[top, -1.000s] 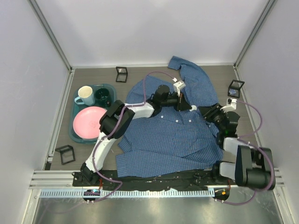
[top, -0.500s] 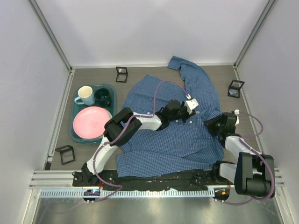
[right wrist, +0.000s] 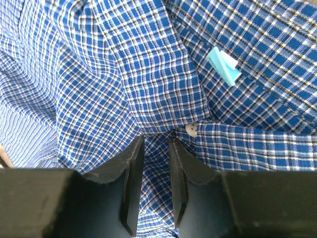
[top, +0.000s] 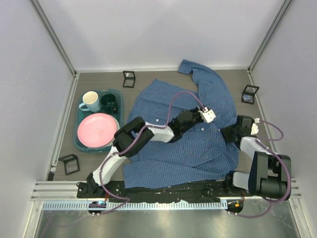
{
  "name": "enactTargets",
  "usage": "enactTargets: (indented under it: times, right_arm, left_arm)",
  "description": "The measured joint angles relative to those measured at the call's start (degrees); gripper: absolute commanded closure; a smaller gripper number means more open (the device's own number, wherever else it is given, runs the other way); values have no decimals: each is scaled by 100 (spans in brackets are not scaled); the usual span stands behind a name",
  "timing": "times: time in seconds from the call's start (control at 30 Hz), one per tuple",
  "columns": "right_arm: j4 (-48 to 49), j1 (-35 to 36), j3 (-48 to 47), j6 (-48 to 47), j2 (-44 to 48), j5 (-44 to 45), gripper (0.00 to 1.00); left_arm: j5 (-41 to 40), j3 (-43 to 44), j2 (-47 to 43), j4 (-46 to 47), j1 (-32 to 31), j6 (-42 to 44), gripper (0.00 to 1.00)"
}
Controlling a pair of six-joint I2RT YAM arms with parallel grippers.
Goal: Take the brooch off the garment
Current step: Remove the brooch from the clothes.
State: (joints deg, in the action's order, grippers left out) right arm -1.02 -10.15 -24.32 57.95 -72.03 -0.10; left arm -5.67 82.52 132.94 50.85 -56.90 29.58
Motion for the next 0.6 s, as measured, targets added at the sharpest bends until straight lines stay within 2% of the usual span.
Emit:
enactTargets:
  times: [0.33, 0.47, 0.6]
  right_arm:
    - [-411, -103, -186, -529, 79, 1003, 66]
    - [-496, -127, -511, -833, -278, 1408, 64]
    - [-621, -61, -667, -1189, -367, 1462, 59]
  left_arm:
    - [-221, 59, 92, 326, 20, 151, 100]
    - [-601, -721, -304, 402, 17, 37, 100]
    - [-826, -1679, -1475, -396, 13, -935, 100]
